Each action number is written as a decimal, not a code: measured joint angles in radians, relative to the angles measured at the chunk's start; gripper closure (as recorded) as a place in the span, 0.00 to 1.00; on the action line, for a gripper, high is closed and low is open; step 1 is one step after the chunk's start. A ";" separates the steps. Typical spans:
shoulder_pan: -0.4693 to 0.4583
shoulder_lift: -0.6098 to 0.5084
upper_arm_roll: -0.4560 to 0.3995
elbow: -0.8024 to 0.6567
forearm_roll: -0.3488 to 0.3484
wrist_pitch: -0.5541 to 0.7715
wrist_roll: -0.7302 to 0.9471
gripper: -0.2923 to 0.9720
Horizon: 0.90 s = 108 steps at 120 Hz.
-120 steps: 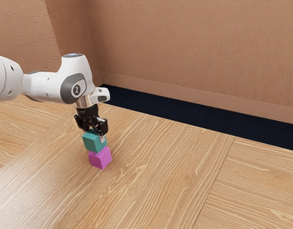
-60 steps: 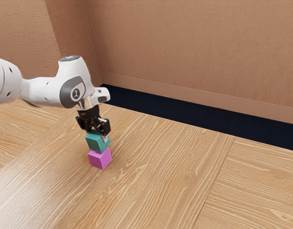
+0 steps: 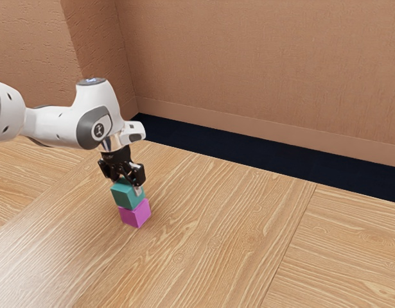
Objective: Pick up the blue block with one arm, and put the blue block on the pink block with one arm
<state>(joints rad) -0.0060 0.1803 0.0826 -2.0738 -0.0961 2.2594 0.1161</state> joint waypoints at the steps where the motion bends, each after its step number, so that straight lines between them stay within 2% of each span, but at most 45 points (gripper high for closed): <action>1: 0.000 0.000 0.000 0.000 0.000 0.000 0.000 0.48; 108: 0.000 0.019 0.003 0.021 0.012 -0.001 -0.027 0.48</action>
<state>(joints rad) -0.0060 0.1988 0.0853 -2.0532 -0.0837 2.2583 0.0893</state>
